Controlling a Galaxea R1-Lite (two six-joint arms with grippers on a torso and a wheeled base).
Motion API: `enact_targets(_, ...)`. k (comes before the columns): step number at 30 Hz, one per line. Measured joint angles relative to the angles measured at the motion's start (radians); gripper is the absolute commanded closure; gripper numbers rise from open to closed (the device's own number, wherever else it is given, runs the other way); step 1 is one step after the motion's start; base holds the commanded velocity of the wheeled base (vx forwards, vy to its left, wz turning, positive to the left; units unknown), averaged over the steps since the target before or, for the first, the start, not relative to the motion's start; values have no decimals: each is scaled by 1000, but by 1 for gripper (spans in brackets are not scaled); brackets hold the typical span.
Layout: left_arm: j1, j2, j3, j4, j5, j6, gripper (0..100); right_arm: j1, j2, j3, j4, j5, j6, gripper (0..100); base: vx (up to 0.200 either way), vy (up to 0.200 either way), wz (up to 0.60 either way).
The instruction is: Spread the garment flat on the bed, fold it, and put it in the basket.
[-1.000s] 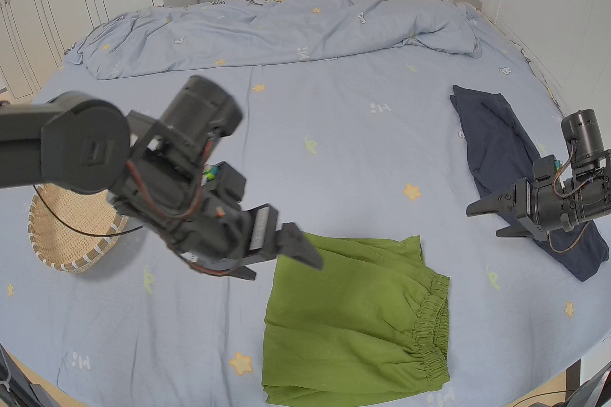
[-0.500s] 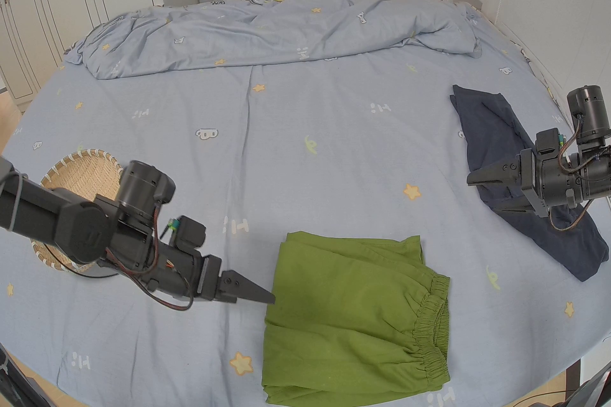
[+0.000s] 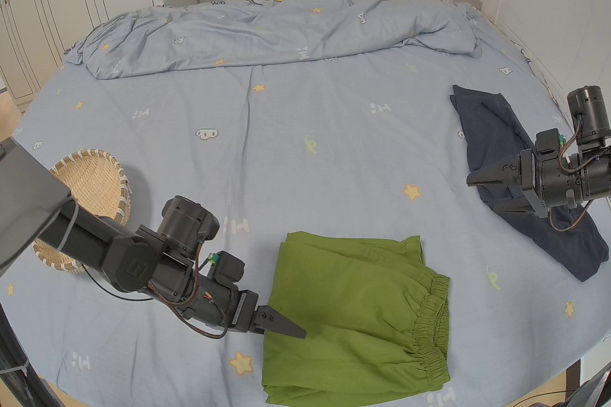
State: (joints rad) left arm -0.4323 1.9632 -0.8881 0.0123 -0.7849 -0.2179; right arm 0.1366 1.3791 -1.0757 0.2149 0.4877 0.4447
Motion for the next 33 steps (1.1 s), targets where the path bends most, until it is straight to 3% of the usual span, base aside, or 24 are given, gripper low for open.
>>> enact_targets(11, -81, 88, 28, -190, 13, 6, 0, 1, 0, 1, 0, -1, 0, 0, 0, 0, 0)
enact_targets(20, -120, 119, 36, -260, 13, 6, 0, -3, 0, 1, -1, -3, 0, 0, 0, 0, 0)
enact_targets(21, -120, 119, 37, -260, 13, 6, 100, -2, 1, 1, -1, -4, 0, 0, 0, 0, 0)
enact_targets(33, -115, 98, 56, -259, 17, 6, 100, -4, 1, 1, -1, -5, -1, 0, 0, 0, 0)
